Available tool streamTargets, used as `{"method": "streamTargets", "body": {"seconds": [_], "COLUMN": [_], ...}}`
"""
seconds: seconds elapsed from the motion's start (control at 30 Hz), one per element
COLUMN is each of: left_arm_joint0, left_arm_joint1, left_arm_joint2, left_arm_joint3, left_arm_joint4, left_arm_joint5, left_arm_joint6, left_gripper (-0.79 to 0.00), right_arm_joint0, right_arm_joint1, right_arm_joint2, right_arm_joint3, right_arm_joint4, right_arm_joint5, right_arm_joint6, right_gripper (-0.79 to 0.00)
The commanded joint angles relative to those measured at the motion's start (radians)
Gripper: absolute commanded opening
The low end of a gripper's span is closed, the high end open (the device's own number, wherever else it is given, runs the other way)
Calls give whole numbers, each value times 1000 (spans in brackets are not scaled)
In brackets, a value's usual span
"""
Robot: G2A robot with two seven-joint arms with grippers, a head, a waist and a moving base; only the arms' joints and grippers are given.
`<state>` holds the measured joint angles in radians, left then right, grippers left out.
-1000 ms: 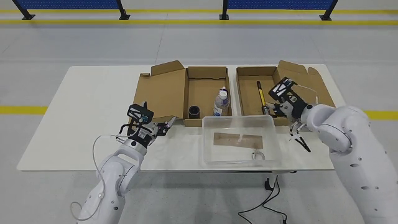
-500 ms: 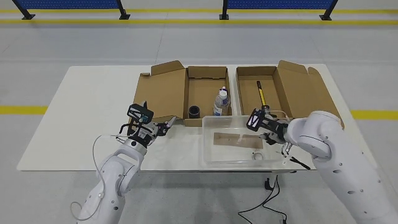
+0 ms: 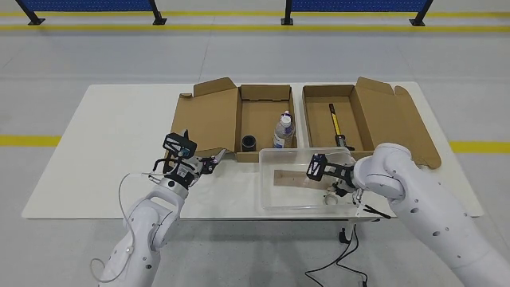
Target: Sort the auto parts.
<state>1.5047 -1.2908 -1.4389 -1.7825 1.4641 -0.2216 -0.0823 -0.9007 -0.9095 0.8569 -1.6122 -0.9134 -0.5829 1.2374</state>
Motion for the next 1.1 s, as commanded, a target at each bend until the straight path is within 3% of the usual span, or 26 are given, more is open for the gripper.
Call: {"method": "streamTargets", "body": {"seconds": [0.0,0.5,1.07], "left_arm_joint0": [0,0,0], "left_arm_joint1": [0,0,0], "left_arm_joint2": [0,0,0], "left_arm_joint3": [0,0,0], "left_arm_joint4": [0,0,0], "left_arm_joint5": [0,0,0], "left_arm_joint6": [0,0,0], "left_gripper": [0,0,0], "right_arm_joint0": [12,84,108], "right_arm_joint1": [5,16,-9], "right_arm_joint2": [-20,-145,-212], "right_arm_joint3": [13,98,168], "right_arm_joint4": [16,56,53], "right_arm_joint5": [1,1,-12], "right_arm_joint6": [1,1,-27], "right_gripper": [-459,-471,-520]}}
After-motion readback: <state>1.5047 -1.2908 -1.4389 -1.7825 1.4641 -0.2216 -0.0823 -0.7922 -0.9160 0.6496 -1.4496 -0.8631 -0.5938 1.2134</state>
